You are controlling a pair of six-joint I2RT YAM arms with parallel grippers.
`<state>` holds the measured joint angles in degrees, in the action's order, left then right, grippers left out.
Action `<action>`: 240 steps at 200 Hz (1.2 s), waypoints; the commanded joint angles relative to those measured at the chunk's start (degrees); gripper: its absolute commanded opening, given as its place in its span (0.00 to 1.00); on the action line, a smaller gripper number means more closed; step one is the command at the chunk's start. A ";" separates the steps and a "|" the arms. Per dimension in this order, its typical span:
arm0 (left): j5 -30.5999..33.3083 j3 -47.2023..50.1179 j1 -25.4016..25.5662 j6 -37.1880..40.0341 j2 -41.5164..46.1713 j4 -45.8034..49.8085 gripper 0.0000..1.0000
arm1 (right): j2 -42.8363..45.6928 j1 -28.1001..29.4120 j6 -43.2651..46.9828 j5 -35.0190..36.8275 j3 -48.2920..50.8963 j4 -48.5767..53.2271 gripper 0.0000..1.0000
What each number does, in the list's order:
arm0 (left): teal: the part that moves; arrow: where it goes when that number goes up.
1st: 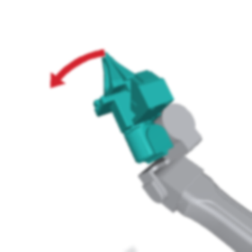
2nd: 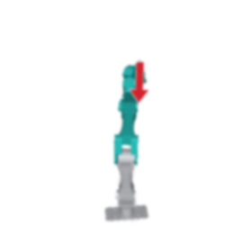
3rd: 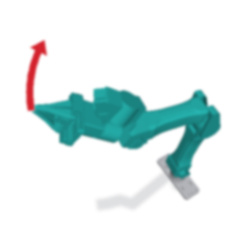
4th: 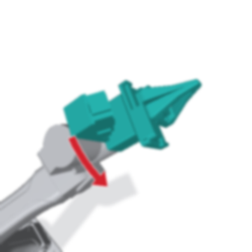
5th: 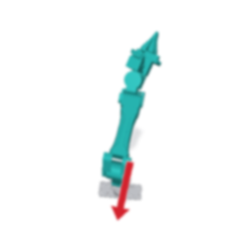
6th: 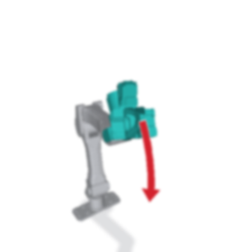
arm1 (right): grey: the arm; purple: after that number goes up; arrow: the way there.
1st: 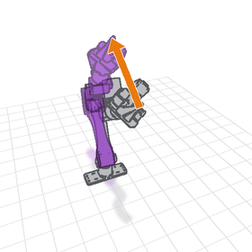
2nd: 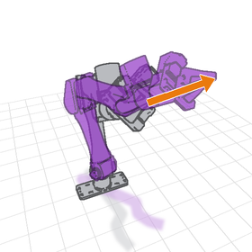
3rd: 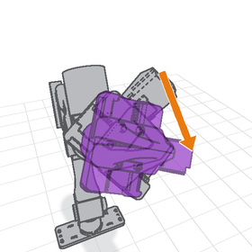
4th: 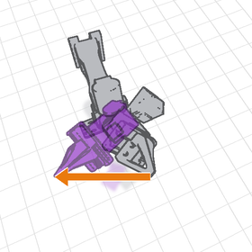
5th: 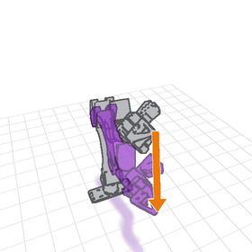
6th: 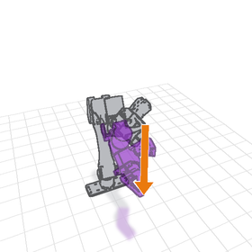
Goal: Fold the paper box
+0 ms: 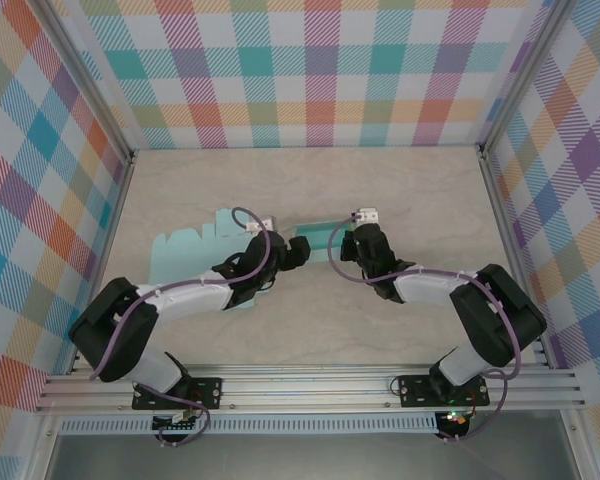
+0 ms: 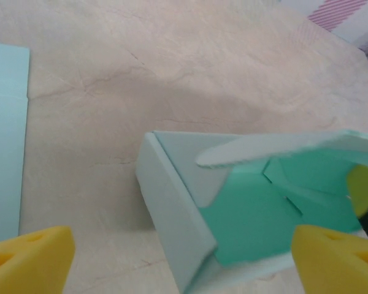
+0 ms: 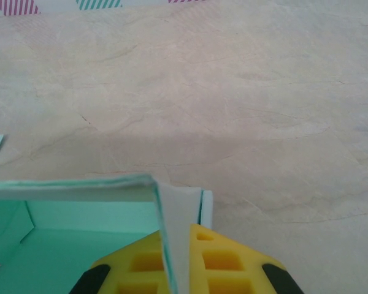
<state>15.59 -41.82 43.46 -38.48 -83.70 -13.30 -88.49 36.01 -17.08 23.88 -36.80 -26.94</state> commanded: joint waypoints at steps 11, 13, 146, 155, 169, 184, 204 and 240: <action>-1.03 1.97 1.51 0.63 7.61 2.95 0.99 | 0.79 0.98 1.46 0.12 1.94 6.96 0.05; -0.92 2.07 1.47 0.72 8.12 3.18 0.99 | 0.91 1.06 1.55 0.12 1.96 7.09 0.05; 7.51 -9.28 1.10 4.34 14.66 25.70 1.00 | 23.14 3.79 1.26 -3.00 4.09 25.86 0.68; 7.21 -11.66 0.94 4.98 12.68 27.79 1.00 | 25.75 3.80 0.89 -3.04 3.06 28.70 0.75; 6.78 -14.91 0.73 6.21 9.78 30.53 1.00 | 28.05 3.64 0.01 -2.01 -0.03 34.36 0.84; 6.31 -17.01 0.33 6.70 7.20 31.31 1.00 | 28.09 3.00 -1.15 0.27 -5.17 41.34 0.91; 5.52 -19.12 -0.47 6.17 4.30 31.38 1.00 | 25.53 1.28 -2.82 1.78 -11.48 47.76 1.00; 3.76 -23.98 -2.38 5.59 -2.61 33.53 1.00 | 16.18 -3.73 -4.18 -1.18 -20.93 52.04 1.00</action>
<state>20.99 -61.95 42.52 -33.39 -82.63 16.86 -66.52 35.18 -19.14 24.01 -52.71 17.85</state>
